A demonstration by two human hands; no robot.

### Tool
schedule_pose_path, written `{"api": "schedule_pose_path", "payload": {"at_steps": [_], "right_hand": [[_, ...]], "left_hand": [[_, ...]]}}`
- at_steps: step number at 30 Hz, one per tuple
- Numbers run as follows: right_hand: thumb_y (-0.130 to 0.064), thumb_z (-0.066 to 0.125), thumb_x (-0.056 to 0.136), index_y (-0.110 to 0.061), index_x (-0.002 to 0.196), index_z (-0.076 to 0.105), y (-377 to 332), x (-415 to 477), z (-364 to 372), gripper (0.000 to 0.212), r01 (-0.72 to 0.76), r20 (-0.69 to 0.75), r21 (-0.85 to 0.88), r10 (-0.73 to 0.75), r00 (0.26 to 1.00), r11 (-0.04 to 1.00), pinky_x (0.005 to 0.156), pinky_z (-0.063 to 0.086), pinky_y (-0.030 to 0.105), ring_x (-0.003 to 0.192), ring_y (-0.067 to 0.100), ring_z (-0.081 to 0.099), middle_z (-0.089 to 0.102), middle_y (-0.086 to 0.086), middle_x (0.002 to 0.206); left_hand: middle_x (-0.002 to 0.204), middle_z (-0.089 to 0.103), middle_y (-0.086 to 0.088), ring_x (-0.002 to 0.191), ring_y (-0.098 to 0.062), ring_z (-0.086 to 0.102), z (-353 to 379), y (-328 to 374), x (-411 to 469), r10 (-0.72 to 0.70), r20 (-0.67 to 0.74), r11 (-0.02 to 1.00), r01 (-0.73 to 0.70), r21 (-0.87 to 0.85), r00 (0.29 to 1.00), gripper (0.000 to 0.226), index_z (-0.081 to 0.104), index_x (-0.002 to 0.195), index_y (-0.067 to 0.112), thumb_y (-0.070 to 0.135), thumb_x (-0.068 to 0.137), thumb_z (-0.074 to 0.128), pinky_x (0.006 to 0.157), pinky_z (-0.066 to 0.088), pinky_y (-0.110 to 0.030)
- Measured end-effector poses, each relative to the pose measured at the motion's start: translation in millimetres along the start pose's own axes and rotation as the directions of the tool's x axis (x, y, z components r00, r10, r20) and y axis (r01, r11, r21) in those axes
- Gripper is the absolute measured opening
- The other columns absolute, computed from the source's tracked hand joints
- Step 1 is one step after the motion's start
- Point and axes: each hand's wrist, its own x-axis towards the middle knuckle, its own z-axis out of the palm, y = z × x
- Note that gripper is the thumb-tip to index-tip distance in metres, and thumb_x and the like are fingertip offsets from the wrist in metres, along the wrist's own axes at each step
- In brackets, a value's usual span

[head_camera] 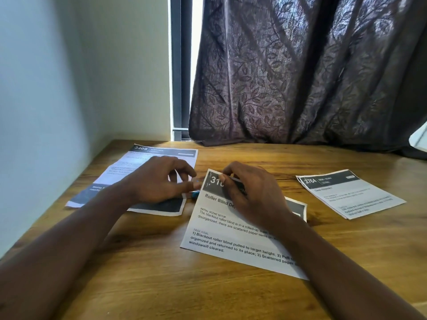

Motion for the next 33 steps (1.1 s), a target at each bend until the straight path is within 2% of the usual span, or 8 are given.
{"api": "schedule_pose_path", "payload": {"at_steps": [3,5,9,15,21,26,29,33], "right_hand": [[-0.038,0.051,0.103,-0.025,0.098,0.061,0,1,-1,0.017,0.0,-0.03,-0.022,-0.001,1.0,1.0,0.068,0.037,0.029,0.075,0.012,0.057,0.067,-0.009,0.084],[-0.036,0.053,0.103,-0.024,0.097,0.061,-1,1,-3,0.016,0.004,-0.058,-0.039,-0.006,0.998,0.999,0.069,0.032,0.027,0.073,0.01,0.054,0.066,-0.01,0.082],[-0.036,0.053,0.103,-0.023,0.099,0.062,1,2,-5,0.017,0.019,-0.092,-0.067,-0.025,0.995,0.998,0.073,0.041,0.031,0.074,0.01,0.054,0.066,-0.008,0.084],[-0.042,0.048,0.102,-0.022,0.118,0.059,28,-7,-42,0.028,-0.119,-0.259,-0.088,0.093,0.961,0.989,0.096,0.038,0.04,0.106,0.015,0.053,0.061,-0.002,0.112],[-0.043,0.046,0.102,-0.011,0.122,0.06,122,-55,-122,0.04,-0.49,-0.45,-0.047,0.42,0.788,0.87,0.094,0.042,0.044,0.112,0.033,0.058,0.065,0.013,0.12],[-0.024,0.052,0.099,-0.013,0.129,0.058,186,-97,-169,0.032,-0.835,-0.326,-0.22,0.769,0.55,0.505,0.097,0.042,0.053,0.117,0.043,0.054,0.064,0.019,0.127],[-0.028,0.048,0.097,-0.008,0.128,0.058,204,-124,-172,0.038,-0.838,-0.182,-0.291,0.834,0.522,0.461,0.095,0.047,0.05,0.114,0.045,0.056,0.066,0.022,0.122],[-0.025,0.052,0.094,-0.007,0.116,0.061,213,-133,-165,0.03,-0.821,-0.086,-0.328,0.851,0.518,0.467,0.088,0.047,0.045,0.113,0.043,0.055,0.062,0.022,0.128]], "left_hand": [[0.1,0.076,0.011,0.089,-0.011,0.067,-2,10,-2,0.032,-0.084,0.958,-0.054,-0.282,0.996,0.06,0.077,0.105,0.028,0.076,0.08,0.051,0.073,0.05,-0.026],[0.098,0.079,0.004,0.091,-0.013,0.072,-1,23,-4,0.054,0.006,0.891,-0.045,-0.452,0.999,0.047,0.077,0.101,0.02,0.061,0.088,0.06,0.072,0.055,-0.024],[0.1,0.081,0.003,0.091,-0.015,0.079,13,42,-7,0.018,0.129,0.863,0.05,-0.503,0.992,0.016,0.074,0.105,0.01,0.021,0.093,0.071,0.075,0.065,-0.033],[0.095,0.081,0.003,0.087,-0.015,0.079,14,57,-17,-0.065,-0.082,0.758,-0.004,-0.652,0.994,0.013,0.073,0.106,0.013,0.013,0.095,0.067,0.062,0.061,-0.024],[0.088,0.081,0.004,0.072,-0.012,0.077,15,95,-8,-0.145,-0.324,0.718,-0.125,-0.685,0.935,0.01,0.074,0.101,0.016,0.018,0.096,0.067,0.056,0.058,-0.023],[0.083,0.08,-0.005,0.057,-0.008,0.066,45,149,35,-0.177,-0.196,0.579,-0.059,-0.813,0.964,0.011,0.075,0.103,0.012,0.016,0.097,0.067,0.051,0.052,-0.019],[0.084,0.081,-0.004,0.058,-0.01,0.066,81,181,66,-0.187,-0.106,0.517,0.006,-0.856,0.977,0.011,0.074,0.105,0.013,0.016,0.096,0.07,0.053,0.054,-0.023],[0.079,0.08,-0.004,0.059,-0.011,0.069,127,206,103,-0.218,-0.076,0.59,0.07,-0.804,0.973,0.015,0.075,0.108,0.012,0.017,0.094,0.072,0.056,0.055,-0.025]]}}
